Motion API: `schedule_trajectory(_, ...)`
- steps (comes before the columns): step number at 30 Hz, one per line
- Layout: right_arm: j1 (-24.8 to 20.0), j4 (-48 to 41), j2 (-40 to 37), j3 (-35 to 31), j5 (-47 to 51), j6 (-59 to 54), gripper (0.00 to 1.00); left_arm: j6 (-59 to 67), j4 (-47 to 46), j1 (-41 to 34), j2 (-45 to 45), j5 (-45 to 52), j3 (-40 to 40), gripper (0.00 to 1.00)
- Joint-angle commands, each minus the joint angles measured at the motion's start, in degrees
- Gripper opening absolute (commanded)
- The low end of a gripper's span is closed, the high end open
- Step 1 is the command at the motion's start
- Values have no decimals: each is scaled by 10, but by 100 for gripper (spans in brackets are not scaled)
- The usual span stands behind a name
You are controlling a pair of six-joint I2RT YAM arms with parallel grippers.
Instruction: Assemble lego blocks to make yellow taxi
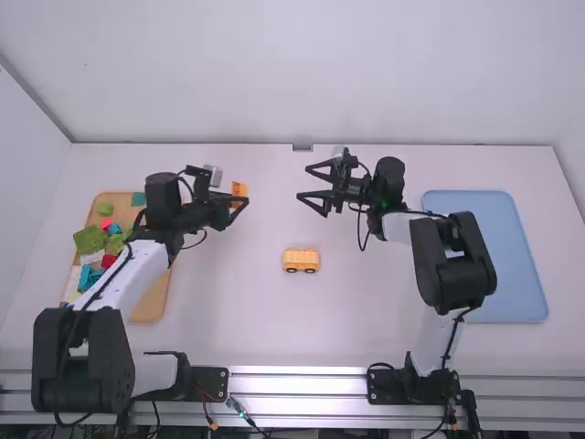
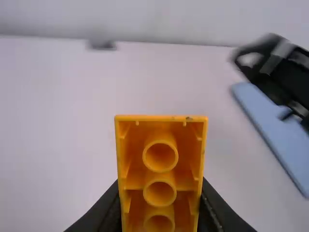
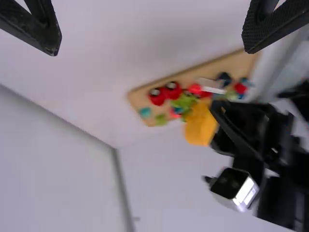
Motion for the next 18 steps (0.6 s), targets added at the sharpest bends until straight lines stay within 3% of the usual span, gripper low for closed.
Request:
schedule_trajectory(1, 5, 1, 34, 66, -152, 95, 100, 54, 46, -35, 36, 114, 5, 8)
schedule_trajectory(4, 12, -3, 54, 103, -179, 117, 98, 36, 137, -50, 82, 157, 5, 9)
schedule_trajectory(12, 27, 18, 55, 106, -179, 129, 92, -48, 363, -50, 187, 225, 5, 6)
schedule_trajectory(18, 43, 16, 55, 106, -177, 129, 80, -103, 437, -53, 211, 225, 5, 6)
